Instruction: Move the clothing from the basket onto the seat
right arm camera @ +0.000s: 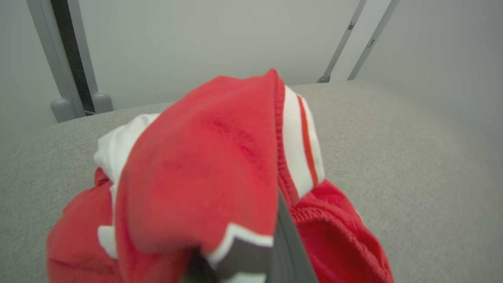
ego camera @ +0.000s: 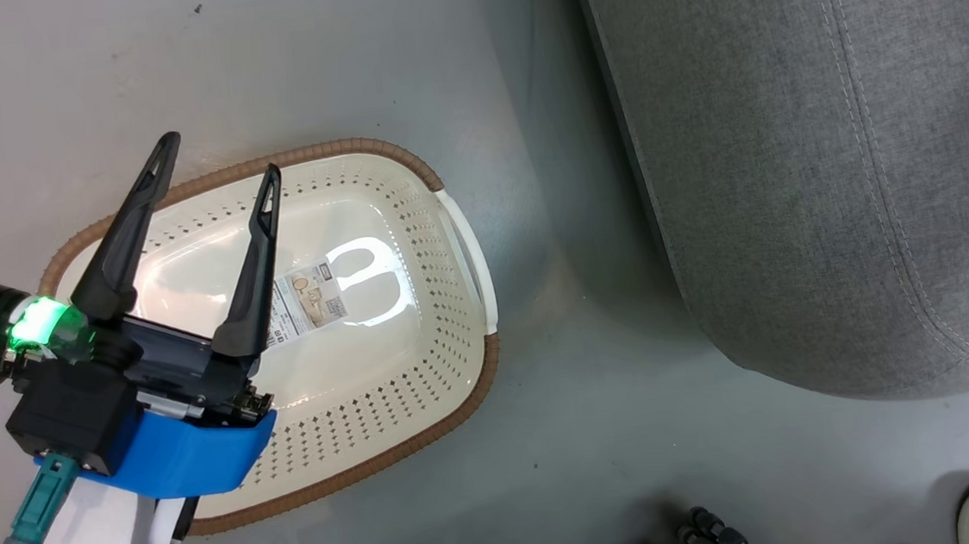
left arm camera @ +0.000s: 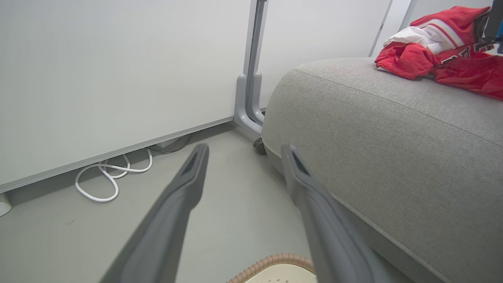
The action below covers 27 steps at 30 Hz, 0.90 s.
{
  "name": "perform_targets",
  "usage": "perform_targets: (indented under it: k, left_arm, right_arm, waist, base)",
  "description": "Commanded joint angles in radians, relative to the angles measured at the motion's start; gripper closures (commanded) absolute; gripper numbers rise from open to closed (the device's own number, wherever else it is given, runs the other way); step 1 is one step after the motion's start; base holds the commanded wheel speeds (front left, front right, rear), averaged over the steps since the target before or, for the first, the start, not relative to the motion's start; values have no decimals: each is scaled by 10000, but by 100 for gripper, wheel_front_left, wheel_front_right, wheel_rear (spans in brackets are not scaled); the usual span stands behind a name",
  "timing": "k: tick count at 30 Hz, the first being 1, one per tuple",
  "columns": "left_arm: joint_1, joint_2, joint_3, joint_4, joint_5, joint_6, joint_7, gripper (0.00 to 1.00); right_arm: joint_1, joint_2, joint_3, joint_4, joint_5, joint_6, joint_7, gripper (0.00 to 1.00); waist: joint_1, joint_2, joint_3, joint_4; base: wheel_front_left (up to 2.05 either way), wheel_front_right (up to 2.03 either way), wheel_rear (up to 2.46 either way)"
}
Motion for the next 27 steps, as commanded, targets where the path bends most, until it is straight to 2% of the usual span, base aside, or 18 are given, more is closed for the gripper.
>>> perform_targets:
  k: [1, 2, 11, 19, 27]
  left_arm:
    - [-159, -23, -36, 19, 35, -4, -47, 0]
    - [-166, -37, -35, 42, 49, -4, -47, 0]
    - [-210, -449, -66, 510, 128, 11, -46, 0]
    - [64, -1154, -144, 1222, -8, 5, -47, 0]
    - [690, -1956, 81, 1983, -357, 0, -47, 0]
  right_arm:
    - [107, 25, -66, 170, -161, 1, -83, 68]
    - [117, 24, -115, 302, -246, 1, -122, 0]
    - [324, 16, -281, 875, -860, 1, -509, 0]
    - [1295, 239, -59, 1244, -1240, 1, -897, 0]
    - [2798, 687, 608, 951, -498, 1, -1355, 0]
  waist:
    - [-1, 0, -48, 57]
    - [-1, 0, -89, 89]
    - [-1, 0, -882, 317]
    - [-1, 0, -2285, 672]
    - [-1, 0, -4009, 1200]
  base:
    - [0, 0, 0]
    - [0, 0, 0]
    - [0, 0, 0]
    - [0, 0, 0]
    - [0, 0, 0]
